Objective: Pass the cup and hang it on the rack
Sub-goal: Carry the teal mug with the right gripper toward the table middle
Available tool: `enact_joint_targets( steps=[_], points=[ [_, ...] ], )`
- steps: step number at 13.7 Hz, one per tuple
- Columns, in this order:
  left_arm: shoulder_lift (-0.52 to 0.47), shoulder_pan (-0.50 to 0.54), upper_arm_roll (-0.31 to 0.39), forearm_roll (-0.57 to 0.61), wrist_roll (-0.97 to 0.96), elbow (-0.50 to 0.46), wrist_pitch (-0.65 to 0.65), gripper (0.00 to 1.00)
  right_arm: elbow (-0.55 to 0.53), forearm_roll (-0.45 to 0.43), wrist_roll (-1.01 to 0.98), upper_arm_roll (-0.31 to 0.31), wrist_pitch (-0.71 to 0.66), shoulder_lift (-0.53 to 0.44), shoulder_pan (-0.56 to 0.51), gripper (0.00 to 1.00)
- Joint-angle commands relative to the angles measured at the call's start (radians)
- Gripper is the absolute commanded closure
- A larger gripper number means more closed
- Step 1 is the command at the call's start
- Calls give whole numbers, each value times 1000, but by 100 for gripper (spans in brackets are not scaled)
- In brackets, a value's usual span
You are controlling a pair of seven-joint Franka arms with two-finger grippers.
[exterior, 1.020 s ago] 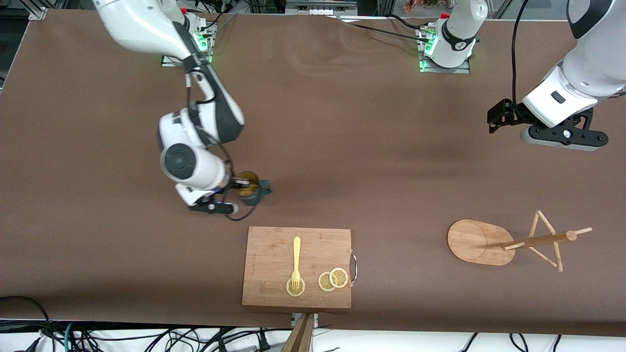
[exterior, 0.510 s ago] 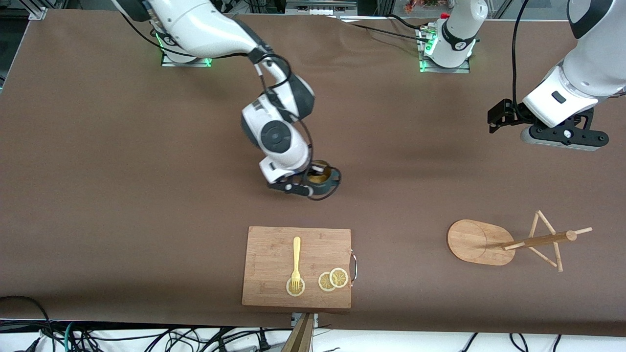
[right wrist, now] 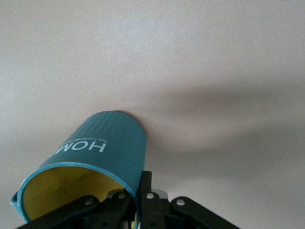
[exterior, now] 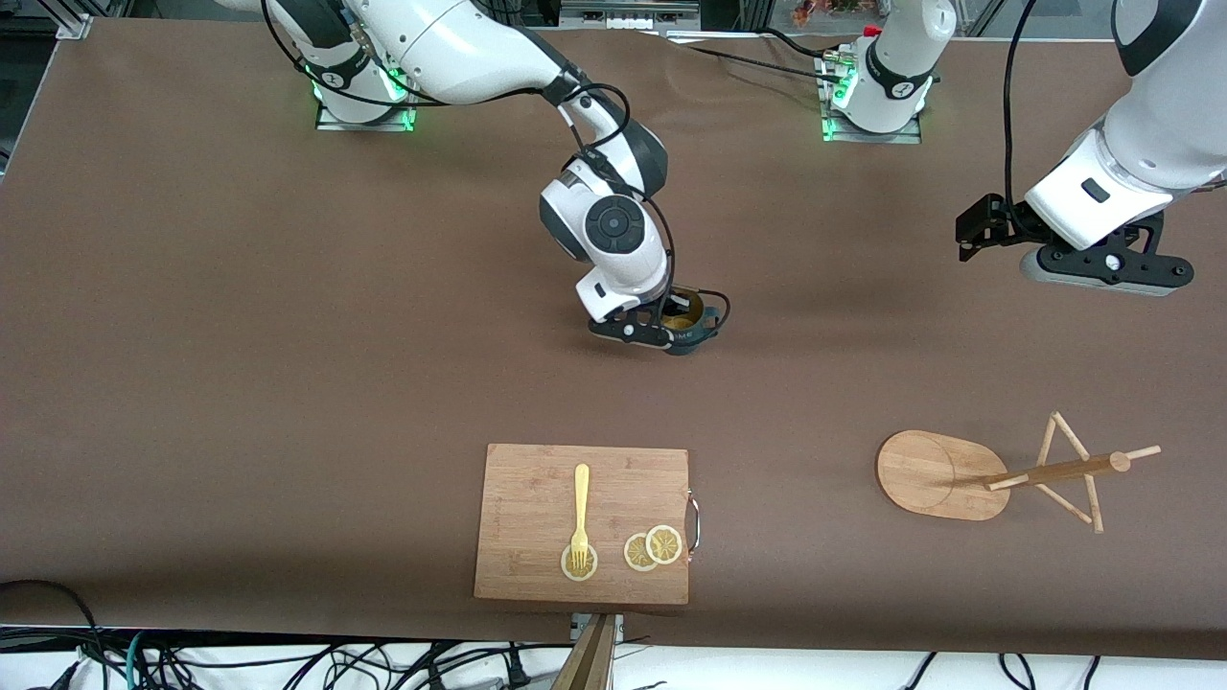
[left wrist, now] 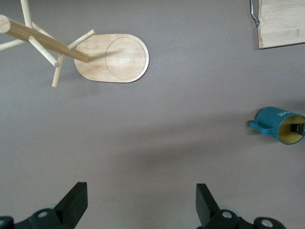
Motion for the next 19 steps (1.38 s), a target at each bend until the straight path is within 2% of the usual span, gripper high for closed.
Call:
enact_joint_targets(
  steps=[1, 4, 8, 10, 11, 12, 13, 14, 15, 17, 19],
  points=[
    [-2, -3, 0, 25, 18, 9, -5, 0, 27, 9, 19, -5, -37, 12, 5, 100],
    [-2, -2, 3, 19, 20, 9, -5, 0, 32, 6, 54, 0, -130, 2, 5, 100],
    [-1, 0, 3, 17, 28, 9, -3, 0, 29, 3, 61, -2, -132, 0, 22, 100],
    [-1, -2, 3, 19, 28, 7, -5, 0, 30, -6, 45, -3, -132, -3, 22, 68],
    [1, -2, 3, 20, 26, 7, -5, 0, 30, -7, 45, -3, -132, -12, 20, 62],
    [-1, -3, 3, 22, 26, 7, -5, 0, 30, -7, 51, -3, -132, -29, 20, 50],
    [-1, -5, 1, 22, 24, 7, -5, 0, 30, -7, 53, -5, -132, -43, 20, 31],
    [1, -5, 1, 22, 21, 7, -5, 0, 30, -5, 51, -5, -132, -61, 19, 6],
    [-1, -6, 0, 20, 18, 7, -6, 0, 30, -5, 47, -8, -132, -80, 16, 0],
    [4, -7, -3, 16, 21, 7, -11, 0, 29, -5, 41, -15, -143, -130, 2, 0],
    [10, -5, -20, 11, 26, 7, -43, 0, 26, -8, -13, -48, -214, -194, -58, 0]
  ],
)
